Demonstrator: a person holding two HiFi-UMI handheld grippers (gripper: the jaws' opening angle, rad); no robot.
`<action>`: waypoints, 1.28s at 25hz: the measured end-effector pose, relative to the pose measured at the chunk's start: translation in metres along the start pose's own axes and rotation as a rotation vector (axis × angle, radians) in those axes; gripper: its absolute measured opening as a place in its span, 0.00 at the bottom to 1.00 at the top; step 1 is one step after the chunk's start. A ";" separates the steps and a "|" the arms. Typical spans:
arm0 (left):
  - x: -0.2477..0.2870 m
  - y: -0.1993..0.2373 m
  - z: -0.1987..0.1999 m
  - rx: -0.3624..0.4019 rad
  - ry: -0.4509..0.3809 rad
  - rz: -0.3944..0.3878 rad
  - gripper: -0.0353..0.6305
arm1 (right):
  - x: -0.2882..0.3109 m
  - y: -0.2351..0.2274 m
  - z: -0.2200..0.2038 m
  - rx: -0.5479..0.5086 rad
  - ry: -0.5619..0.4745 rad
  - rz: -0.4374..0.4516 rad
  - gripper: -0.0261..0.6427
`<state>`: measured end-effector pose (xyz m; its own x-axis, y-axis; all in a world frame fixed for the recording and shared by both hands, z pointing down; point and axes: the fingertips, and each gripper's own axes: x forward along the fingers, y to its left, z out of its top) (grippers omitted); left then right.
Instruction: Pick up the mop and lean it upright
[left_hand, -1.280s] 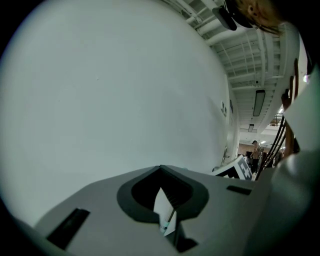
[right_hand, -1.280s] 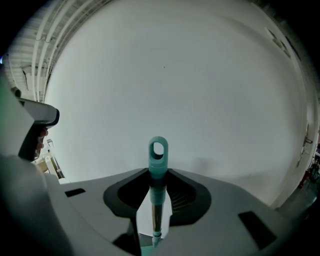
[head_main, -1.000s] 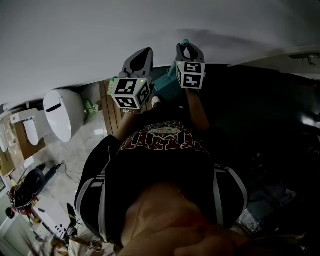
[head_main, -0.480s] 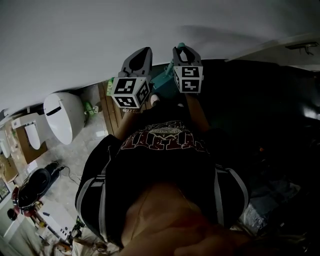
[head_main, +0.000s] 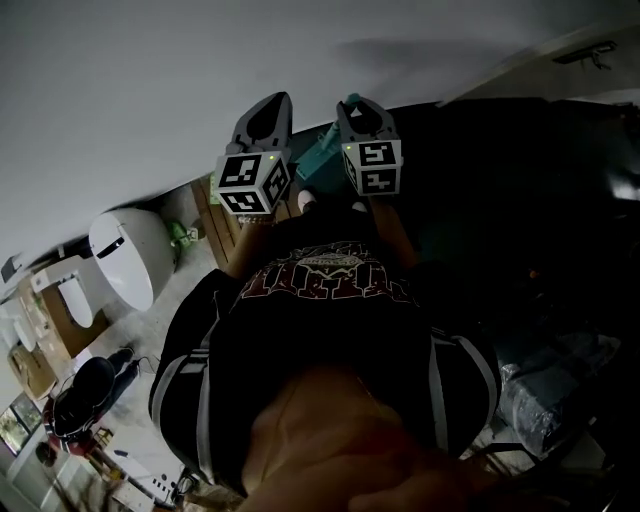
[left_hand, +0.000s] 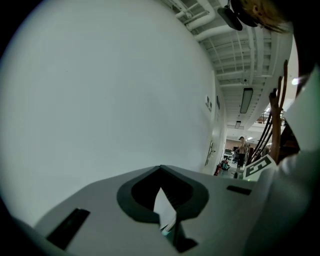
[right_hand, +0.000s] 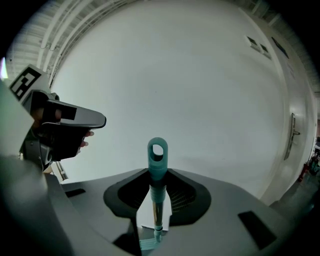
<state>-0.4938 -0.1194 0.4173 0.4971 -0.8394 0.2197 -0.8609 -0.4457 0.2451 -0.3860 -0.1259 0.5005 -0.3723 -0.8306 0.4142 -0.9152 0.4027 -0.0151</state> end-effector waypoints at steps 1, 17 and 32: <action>0.003 -0.004 0.000 0.005 0.004 -0.015 0.12 | -0.004 -0.004 0.000 0.011 -0.005 -0.011 0.22; 0.049 -0.085 -0.007 0.079 0.064 -0.237 0.12 | -0.086 -0.083 0.008 0.093 -0.084 -0.209 0.21; 0.098 -0.283 -0.028 0.103 0.082 -0.438 0.12 | -0.237 -0.223 -0.015 0.151 -0.139 -0.378 0.21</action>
<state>-0.1980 -0.0667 0.3961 0.8202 -0.5392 0.1912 -0.5716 -0.7853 0.2377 -0.0913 -0.0133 0.4195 -0.0143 -0.9571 0.2893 -0.9997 0.0079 -0.0234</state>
